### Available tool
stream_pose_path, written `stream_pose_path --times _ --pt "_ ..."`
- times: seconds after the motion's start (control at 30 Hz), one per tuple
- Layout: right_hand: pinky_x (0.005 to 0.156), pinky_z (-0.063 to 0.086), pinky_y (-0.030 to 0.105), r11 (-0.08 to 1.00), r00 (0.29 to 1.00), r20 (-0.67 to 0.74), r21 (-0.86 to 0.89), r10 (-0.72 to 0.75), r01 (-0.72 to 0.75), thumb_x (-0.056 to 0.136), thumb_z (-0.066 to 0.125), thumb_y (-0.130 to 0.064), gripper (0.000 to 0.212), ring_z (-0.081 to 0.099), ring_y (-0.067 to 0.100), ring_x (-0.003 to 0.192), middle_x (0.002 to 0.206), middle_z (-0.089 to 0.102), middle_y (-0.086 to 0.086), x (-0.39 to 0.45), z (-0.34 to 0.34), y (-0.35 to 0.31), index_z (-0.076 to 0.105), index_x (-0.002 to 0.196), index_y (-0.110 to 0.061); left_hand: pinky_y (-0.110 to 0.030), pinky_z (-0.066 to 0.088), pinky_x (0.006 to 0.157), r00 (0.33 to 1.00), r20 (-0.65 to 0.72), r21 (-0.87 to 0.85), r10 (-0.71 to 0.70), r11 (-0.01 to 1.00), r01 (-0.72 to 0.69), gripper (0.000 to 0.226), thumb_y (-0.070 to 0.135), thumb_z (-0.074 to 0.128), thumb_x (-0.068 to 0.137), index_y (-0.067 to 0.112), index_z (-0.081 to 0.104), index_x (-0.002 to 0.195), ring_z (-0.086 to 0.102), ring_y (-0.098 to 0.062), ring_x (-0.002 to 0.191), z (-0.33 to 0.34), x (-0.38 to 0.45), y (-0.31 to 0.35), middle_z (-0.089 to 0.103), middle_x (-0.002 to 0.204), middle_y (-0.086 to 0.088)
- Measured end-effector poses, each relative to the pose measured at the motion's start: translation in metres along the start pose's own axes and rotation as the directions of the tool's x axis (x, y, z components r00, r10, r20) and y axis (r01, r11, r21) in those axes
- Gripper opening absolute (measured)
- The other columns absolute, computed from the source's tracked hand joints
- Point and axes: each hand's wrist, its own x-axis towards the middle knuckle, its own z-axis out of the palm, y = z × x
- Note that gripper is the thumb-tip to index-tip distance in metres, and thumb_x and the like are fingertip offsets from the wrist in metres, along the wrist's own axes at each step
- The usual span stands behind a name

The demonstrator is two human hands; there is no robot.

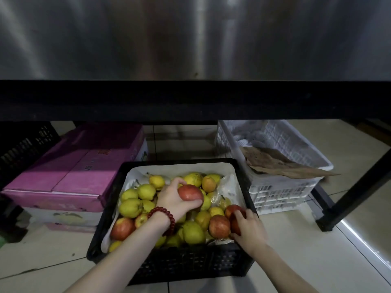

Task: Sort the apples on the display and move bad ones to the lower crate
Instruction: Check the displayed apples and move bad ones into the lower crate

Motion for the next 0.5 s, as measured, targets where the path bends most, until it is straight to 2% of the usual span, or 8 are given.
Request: stream_pose_path --times 0.07,0.1,0.17,0.2,0.27,0.37,0.43,0.5 --pt "0.096 0.044 0.033 0.991 0.997 -0.074 0.136 0.008 0.002 0.08 0.064 -0.044 0.057 0.05 0.028 0.116 0.125 0.046 0.006 -0.004 -0.003 -0.005 0.046 0.132 -0.029 -0.033 0.054 0.083 1.0 0.013 -0.051 0.009 0.999 -0.008 0.055 0.048 0.084 0.055 0.038 0.049 0.097 0.062 -0.018 0.092 -0.001 -0.008 0.008 0.063 0.102 0.002" --pt "0.089 0.047 0.032 0.957 0.989 -0.14 0.292 0.051 -0.008 0.079 0.066 -0.043 0.051 0.054 0.027 0.109 0.118 0.048 0.005 -0.007 -0.008 -0.011 0.051 0.126 -0.03 -0.035 0.056 0.082 1.0 0.014 -0.073 0.014 0.997 -0.013 0.055 0.049 0.084 0.054 0.038 0.05 0.096 0.063 -0.017 0.09 -0.003 -0.011 0.011 0.063 0.101 0.004" --pt "0.075 0.045 0.02 0.822 0.947 -0.28 0.569 0.156 0.033 0.077 0.072 -0.035 0.037 0.057 0.019 0.093 0.107 0.052 0.003 -0.012 -0.029 -0.023 0.06 0.112 -0.032 -0.034 0.056 0.08 1.0 -0.006 -0.113 0.028 0.993 -0.028 0.054 0.049 0.084 0.055 0.038 0.05 0.096 0.063 -0.015 0.089 -0.011 -0.017 0.019 0.062 0.099 0.007" --pt "0.073 0.041 0.014 0.764 0.926 -0.33 0.641 0.186 0.075 0.077 0.073 -0.031 0.031 0.057 0.012 0.088 0.104 0.056 0.001 -0.015 -0.044 -0.031 0.062 0.105 -0.035 -0.033 0.055 0.081 0.999 -0.022 -0.122 0.036 0.992 -0.038 0.054 0.048 0.084 0.057 0.037 0.05 0.097 0.063 -0.015 0.089 -0.016 -0.02 0.023 0.06 0.097 0.009" --pt "0.077 0.044 0.017 0.675 0.905 -0.381 0.719 0.187 0.163 0.079 0.072 -0.029 0.023 0.058 0.004 0.089 0.101 0.064 -0.005 -0.019 -0.075 -0.045 0.062 0.096 -0.041 -0.032 0.054 0.084 0.999 -0.041 -0.159 0.036 0.986 -0.042 0.055 0.046 0.083 0.06 0.035 0.05 0.102 0.061 -0.014 0.092 -0.028 -0.026 0.033 0.055 0.094 0.015" --pt "0.082 0.055 0.04 0.561 0.908 -0.391 0.79 0.151 0.247 0.083 0.067 -0.032 0.018 0.063 0.012 0.094 0.098 0.067 -0.009 -0.03 -0.123 -0.067 0.063 0.098 -0.042 -0.037 0.057 0.085 0.998 -0.058 -0.254 0.029 0.966 -0.043 0.065 0.058 0.08 0.05 0.035 0.054 0.105 0.062 -0.013 0.096 -0.049 -0.037 0.049 0.059 0.098 0.014" --pt "0.079 0.058 0.041 0.482 0.904 -0.404 0.825 0.137 0.296 0.084 0.067 -0.03 0.017 0.066 0.015 0.094 0.098 0.067 -0.009 -0.039 -0.151 -0.079 0.065 0.098 -0.039 -0.038 0.058 0.083 0.997 -0.072 -0.296 0.03 0.954 -0.05 0.069 0.066 0.075 0.042 0.037 0.057 0.102 0.064 -0.013 0.095 -0.065 -0.046 0.062 0.063 0.103 0.008" --pt "0.083 0.057 0.039 0.474 0.872 -0.474 0.799 0.121 0.369 0.082 0.071 -0.03 0.019 0.066 0.012 0.094 0.099 0.069 -0.01 -0.047 -0.177 -0.091 0.067 0.098 -0.038 -0.038 0.057 0.084 0.993 -0.108 -0.324 0.053 0.942 -0.085 0.067 0.066 0.076 0.04 0.039 0.058 0.098 0.065 -0.013 0.094 -0.083 -0.052 0.074 0.064 0.106 0.004"
